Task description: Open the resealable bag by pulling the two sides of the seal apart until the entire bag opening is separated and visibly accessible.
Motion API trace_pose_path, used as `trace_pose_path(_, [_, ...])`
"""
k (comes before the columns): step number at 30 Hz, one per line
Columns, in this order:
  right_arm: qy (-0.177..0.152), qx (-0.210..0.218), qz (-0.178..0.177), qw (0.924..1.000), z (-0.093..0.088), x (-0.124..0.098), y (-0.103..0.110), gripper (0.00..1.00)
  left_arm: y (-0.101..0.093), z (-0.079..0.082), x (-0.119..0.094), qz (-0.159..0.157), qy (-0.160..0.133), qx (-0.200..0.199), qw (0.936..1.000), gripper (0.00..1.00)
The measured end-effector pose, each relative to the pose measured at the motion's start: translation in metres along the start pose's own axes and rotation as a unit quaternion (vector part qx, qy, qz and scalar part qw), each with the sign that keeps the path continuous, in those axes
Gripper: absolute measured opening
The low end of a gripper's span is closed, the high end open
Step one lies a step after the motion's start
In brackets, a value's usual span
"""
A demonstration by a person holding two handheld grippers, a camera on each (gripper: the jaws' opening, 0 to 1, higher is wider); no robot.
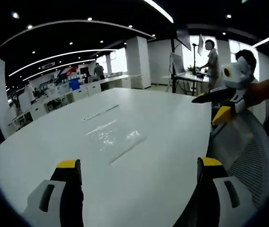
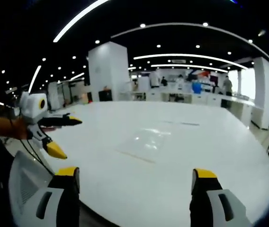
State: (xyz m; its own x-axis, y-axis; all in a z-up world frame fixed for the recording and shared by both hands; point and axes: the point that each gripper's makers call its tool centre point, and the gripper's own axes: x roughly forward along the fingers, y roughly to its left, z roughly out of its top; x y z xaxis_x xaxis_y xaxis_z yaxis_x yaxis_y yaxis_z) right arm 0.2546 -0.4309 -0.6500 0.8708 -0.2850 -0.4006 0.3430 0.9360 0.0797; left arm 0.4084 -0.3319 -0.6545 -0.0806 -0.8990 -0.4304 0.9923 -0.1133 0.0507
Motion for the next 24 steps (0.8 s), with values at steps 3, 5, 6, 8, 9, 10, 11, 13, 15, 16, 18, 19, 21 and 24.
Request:
trace_pose_path(3, [0.002, -0.003, -0.001, 1.0, -0.001, -0.001, 0.0, 0.96, -0.009, -0.007, -0.004, -0.006, 0.001, -0.011, 0.9999, 1.0])
trace_pose_path(5, [-0.005, -0.004, -0.002, 1.0, 0.002, 0.0, 0.0, 0.96, -0.011, -0.011, -0.006, -0.003, -0.001, -0.021, 0.9998, 1.0])
trace_pose_path(6, [-0.004, -0.003, -0.003, 1.0, 0.002, 0.0, 0.0, 0.96, -0.009, -0.01, -0.006, 0.003, -0.009, -0.032, 0.9995, 1.0])
trace_pose_path(8, [-0.004, -0.002, -0.003, 1.0, 0.002, 0.0, 0.0, 0.96, -0.006, -0.005, -0.008, 0.017, -0.035, -0.042, 0.9984, 1.0])
trace_pose_path(9, [-0.005, -0.002, -0.004, 1.0, 0.002, -0.001, 0.0, 0.96, -0.005, -0.007, -0.008, 0.021, -0.038, -0.052, 0.9977, 1.0])
trace_pose_path(10, [-0.007, -0.004, -0.004, 1.0, 0.002, -0.001, 0.0, 0.95, -0.006, -0.007, -0.008, 0.022, -0.04, -0.06, 0.9972, 1.0])
trace_pose_path(11, [-0.007, -0.005, -0.003, 1.0, 0.002, -0.001, 0.0, 0.95, -0.005, -0.009, -0.007, 0.025, -0.045, -0.079, 0.9956, 1.0])
trace_pose_path(13, [-0.006, -0.006, -0.002, 1.0, 0.002, 0.0, 0.001, 0.95, -0.007, -0.012, -0.006, 0.023, -0.039, -0.085, 0.9953, 1.0])
trace_pose_path(15, [-0.004, -0.01, 0.0, 0.9999, 0.001, -0.001, 0.003, 0.94, -0.003, -0.013, -0.007, 0.032, -0.032, -0.065, 0.9969, 1.0])
trace_pose_path(16, [-0.005, -0.01, -0.001, 0.9999, 0.002, -0.001, 0.002, 0.94, -0.002, -0.009, -0.009, 0.035, -0.042, -0.073, 0.9959, 1.0])
trace_pose_path(18, [-0.007, -0.008, -0.002, 0.9999, 0.002, -0.001, 0.001, 0.94, 0.001, -0.007, -0.01, 0.038, -0.052, -0.091, 0.9938, 1.0])
trace_pose_path(19, [-0.008, -0.007, -0.004, 0.9999, 0.003, -0.001, 0.001, 0.94, 0.001, -0.008, -0.011, 0.038, -0.05, -0.092, 0.9938, 1.0])
trace_pose_path(21, [-0.009, -0.007, -0.003, 0.9999, 0.003, -0.001, 0.001, 0.94, -0.003, -0.01, -0.01, 0.031, -0.043, -0.088, 0.9947, 1.0])
trace_pose_path(24, [-0.016, -0.017, 0.002, 0.9997, 0.006, -0.001, 0.003, 0.89, -0.009, -0.009, -0.008, 0.02, -0.041, -0.074, 0.9962, 1.0])
